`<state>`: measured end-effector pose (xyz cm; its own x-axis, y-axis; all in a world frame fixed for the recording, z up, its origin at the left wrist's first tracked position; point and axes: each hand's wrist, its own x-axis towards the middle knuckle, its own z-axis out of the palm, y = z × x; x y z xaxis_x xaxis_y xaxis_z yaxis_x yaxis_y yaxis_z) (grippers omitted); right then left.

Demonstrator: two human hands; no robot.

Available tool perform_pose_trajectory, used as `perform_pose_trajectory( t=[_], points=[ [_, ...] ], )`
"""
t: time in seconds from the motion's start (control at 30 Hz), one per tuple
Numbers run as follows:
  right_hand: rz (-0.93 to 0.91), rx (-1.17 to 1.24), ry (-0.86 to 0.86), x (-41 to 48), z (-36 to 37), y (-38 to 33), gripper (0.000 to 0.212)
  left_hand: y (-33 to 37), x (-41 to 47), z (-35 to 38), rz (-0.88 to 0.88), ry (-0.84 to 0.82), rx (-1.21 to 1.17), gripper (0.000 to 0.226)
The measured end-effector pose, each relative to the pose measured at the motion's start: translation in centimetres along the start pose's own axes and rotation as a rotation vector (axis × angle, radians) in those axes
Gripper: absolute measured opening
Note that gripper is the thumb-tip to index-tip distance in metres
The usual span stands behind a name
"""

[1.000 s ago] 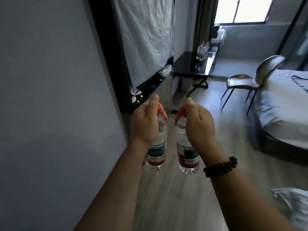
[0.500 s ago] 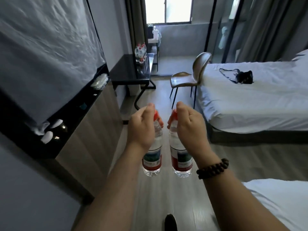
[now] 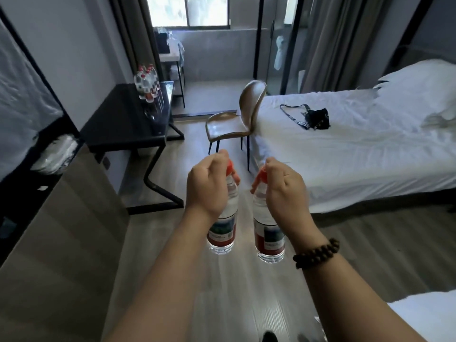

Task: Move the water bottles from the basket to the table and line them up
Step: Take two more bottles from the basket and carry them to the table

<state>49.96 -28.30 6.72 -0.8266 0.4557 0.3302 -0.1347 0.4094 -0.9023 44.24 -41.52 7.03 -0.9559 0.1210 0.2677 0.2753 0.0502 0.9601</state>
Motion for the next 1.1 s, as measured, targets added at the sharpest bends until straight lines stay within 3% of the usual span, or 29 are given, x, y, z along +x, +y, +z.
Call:
perform_pose_trajectory(
  t=[0.23,0.53,0.77,1.1],
  points=[
    [-0.037,0.055,-0.028,14.7,5.1,6.2,0.051,-5.4,14.1,3.8,-0.042,0.027,0.035,0.05],
    [-0.101,0.096,-0.214,37.1,13.0,8.6,0.053,-7.6,34.8,4.9,-0.037,0.24,0.179,0.053],
    [-0.112,0.102,-0.326,50.1,21.8,11.6,0.052,-12.9,47.8,2.3,-0.065,0.343,0.181,0.056],
    [-0.113,0.049,-0.417,67.8,37.3,13.5,0.066,-20.3,69.8,-3.7,-0.095,0.324,0.223,0.069]
  ],
)
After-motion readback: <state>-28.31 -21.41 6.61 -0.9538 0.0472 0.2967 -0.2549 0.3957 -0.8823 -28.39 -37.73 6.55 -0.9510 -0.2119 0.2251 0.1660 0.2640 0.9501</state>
